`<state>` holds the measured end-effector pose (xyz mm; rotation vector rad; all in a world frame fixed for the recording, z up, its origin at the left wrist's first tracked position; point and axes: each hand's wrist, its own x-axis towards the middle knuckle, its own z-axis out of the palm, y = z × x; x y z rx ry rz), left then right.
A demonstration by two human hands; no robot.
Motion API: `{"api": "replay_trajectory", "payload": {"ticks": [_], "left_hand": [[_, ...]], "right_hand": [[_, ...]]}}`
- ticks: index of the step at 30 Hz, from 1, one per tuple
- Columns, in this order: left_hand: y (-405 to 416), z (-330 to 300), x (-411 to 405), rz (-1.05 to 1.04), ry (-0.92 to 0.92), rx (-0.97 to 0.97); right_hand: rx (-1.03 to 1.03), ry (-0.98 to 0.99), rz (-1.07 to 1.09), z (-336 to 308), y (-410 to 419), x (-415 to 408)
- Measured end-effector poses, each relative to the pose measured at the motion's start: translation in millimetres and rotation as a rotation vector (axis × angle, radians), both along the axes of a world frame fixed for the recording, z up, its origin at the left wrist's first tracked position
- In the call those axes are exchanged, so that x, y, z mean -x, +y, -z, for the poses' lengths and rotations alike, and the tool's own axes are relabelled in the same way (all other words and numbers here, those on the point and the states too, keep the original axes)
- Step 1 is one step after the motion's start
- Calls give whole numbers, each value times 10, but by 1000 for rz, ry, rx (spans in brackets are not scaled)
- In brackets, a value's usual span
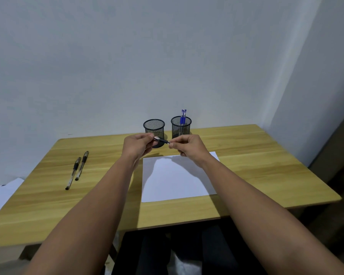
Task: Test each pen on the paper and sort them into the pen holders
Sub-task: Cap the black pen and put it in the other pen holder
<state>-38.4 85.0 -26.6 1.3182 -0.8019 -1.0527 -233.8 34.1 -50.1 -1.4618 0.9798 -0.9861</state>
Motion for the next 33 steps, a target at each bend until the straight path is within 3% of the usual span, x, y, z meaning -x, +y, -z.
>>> {"api": "replay_trajectory", "payload": {"ticks": [15,21,24,26,29,33], "left_hand": [[-75,-197,129,-74,-107,2],[-177,-408,-114,53,-156,81],[-354,-531,-214,-14,-130,158],[-516,-436,-316,-110,-226,147],[-711,-115,-450,-87,-552,7],[-906,266,-443,6,-679,-106]], "right_hand": [[0,-59,50,44,-39,-83],[120,195,-61,-366,-228,-147],[210,316,-67,-735,-478,-319],[261,290,-6,-924,-666,-455],[271,257,38,-1055,-922,-662],[295,343,91,-935,-1162,-964]]}}
